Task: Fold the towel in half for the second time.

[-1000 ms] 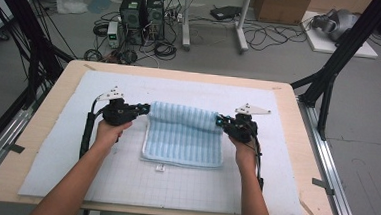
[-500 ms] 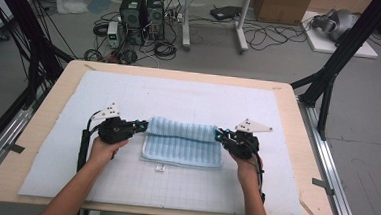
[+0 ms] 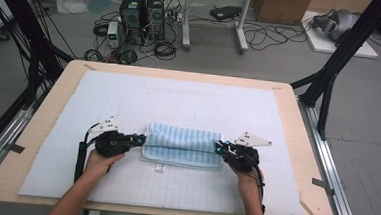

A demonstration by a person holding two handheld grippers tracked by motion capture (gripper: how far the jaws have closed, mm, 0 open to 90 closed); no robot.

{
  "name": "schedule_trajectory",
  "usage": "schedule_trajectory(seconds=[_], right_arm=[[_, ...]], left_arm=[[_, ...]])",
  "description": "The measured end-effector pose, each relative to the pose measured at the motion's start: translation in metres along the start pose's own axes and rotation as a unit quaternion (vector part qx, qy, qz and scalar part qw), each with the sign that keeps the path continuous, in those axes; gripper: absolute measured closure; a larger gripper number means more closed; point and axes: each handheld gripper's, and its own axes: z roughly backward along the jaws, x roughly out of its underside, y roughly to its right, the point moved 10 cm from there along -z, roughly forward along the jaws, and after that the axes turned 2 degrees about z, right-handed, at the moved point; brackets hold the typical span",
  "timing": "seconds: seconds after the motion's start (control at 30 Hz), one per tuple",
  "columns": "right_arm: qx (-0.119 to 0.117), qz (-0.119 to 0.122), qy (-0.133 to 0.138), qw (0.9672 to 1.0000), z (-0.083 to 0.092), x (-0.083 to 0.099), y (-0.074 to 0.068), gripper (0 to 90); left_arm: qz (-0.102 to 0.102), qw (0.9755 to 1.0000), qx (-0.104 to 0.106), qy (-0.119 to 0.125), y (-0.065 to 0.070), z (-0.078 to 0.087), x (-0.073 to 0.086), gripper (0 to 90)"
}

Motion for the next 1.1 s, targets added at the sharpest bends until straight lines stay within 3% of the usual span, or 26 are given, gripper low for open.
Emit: schedule_trajectory(seconds=[0.2, 0.27, 0.37, 0.43, 0.6, 0.67, 0.87, 0.97, 1.1], right_arm=[[0.000, 0.002, -0.003, 1.0000, 0.004, 0.011, -0.006, 78.6], [-0.003, -0.003, 0.003, 1.0000, 0.007, 0.011, -0.007, 76.7], [-0.004, -0.010, 0.007, 0.9999, 0.013, 0.011, -0.007, 70.8], [0.001, -0.020, 0.013, 0.9997, 0.020, 0.010, -0.004, 66.1], [0.027, -0.053, 0.065, 0.9961, 0.041, -0.006, 0.008, 60.9], [0.033, -0.052, 0.058, 0.9964, 0.039, -0.011, 0.008, 60.5], [0.025, -0.015, -0.016, 0.9994, 0.005, -0.007, -0.012, 61.9], [0.024, -0.010, -0.064, 0.9976, -0.008, 0.006, -0.017, 64.3], [0.019, 0.002, -0.094, 0.9954, -0.013, 0.019, -0.022, 65.6]], left_arm=[[0.003, 1.0000, -0.005, -0.006, 0.003, 0.006, 0.004, 83.5], [0.011, 0.9999, -0.006, -0.001, 0.004, 0.009, 0.003, 78.0], [0.024, 0.9994, -0.009, 0.024, 0.003, 0.016, -0.005, 63.1], [0.023, 0.9989, -0.009, 0.040, 0.003, 0.020, -0.013, 59.5], [0.021, 0.9984, -0.010, 0.052, 0.003, 0.017, -0.026, 58.0], [0.020, 0.9986, -0.012, 0.048, 0.003, 0.011, -0.027, 59.0], [0.033, 0.9988, -0.036, -0.010, -0.002, -0.007, -0.009, 71.0], [0.040, 0.9971, -0.043, -0.047, -0.001, -0.011, 0.001, 74.2], [0.041, 0.9928, -0.049, -0.101, 0.003, -0.012, 0.016, 75.0]])
